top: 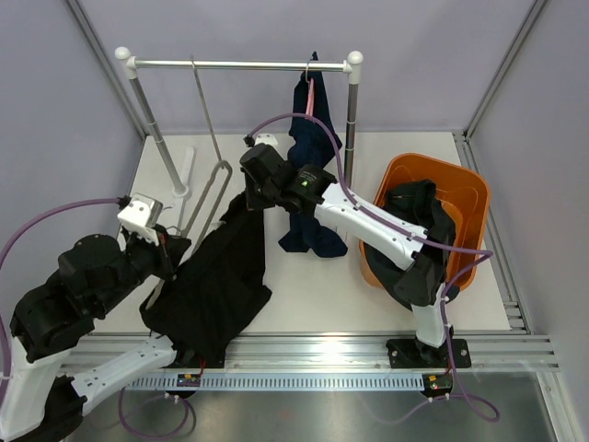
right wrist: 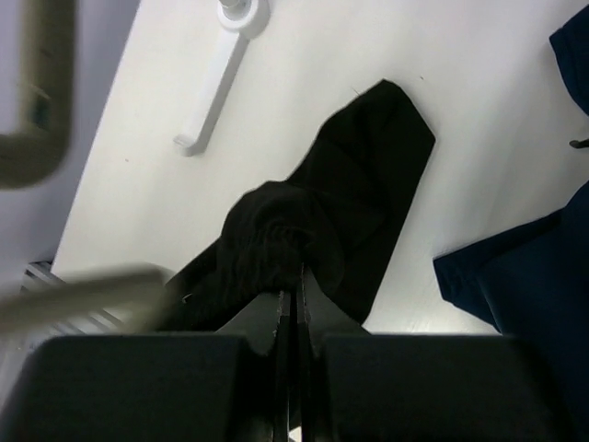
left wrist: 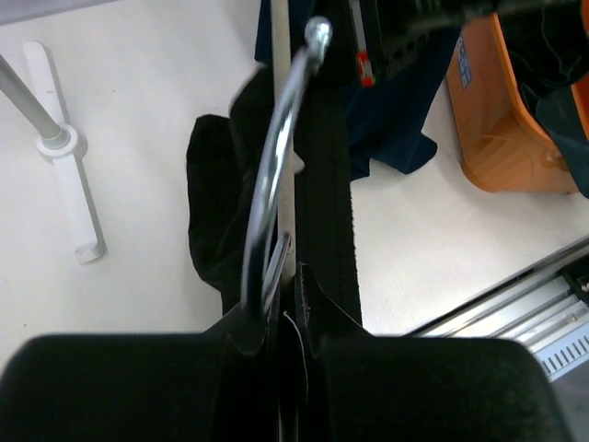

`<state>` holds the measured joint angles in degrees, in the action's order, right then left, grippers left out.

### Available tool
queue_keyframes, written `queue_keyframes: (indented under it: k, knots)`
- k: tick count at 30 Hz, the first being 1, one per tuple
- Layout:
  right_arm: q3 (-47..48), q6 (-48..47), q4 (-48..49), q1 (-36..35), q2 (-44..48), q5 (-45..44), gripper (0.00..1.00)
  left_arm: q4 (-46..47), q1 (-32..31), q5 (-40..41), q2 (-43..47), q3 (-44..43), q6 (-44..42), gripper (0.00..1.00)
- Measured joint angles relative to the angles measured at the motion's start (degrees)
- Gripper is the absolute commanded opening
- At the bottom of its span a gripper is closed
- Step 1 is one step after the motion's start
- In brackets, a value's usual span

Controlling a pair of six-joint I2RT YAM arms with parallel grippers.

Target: Remove the shorts from the hanger

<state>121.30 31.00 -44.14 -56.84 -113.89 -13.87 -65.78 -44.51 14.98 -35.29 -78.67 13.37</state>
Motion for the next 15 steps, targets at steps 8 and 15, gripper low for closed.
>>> queue_keyframes:
  k: [8, 15]
  knots:
    - [-8.4, -0.8, -0.5, -3.4, 4.3, -3.3, 0.00, 7.1, 0.0, 3.4, 5.3, 0.8, 0.5, 0.00]
    - [-9.8, -3.5, -3.0, -12.7, 14.6, -8.9, 0.00, 13.4, 0.0, 7.7, 4.8, 2.4, 0.5, 0.00]
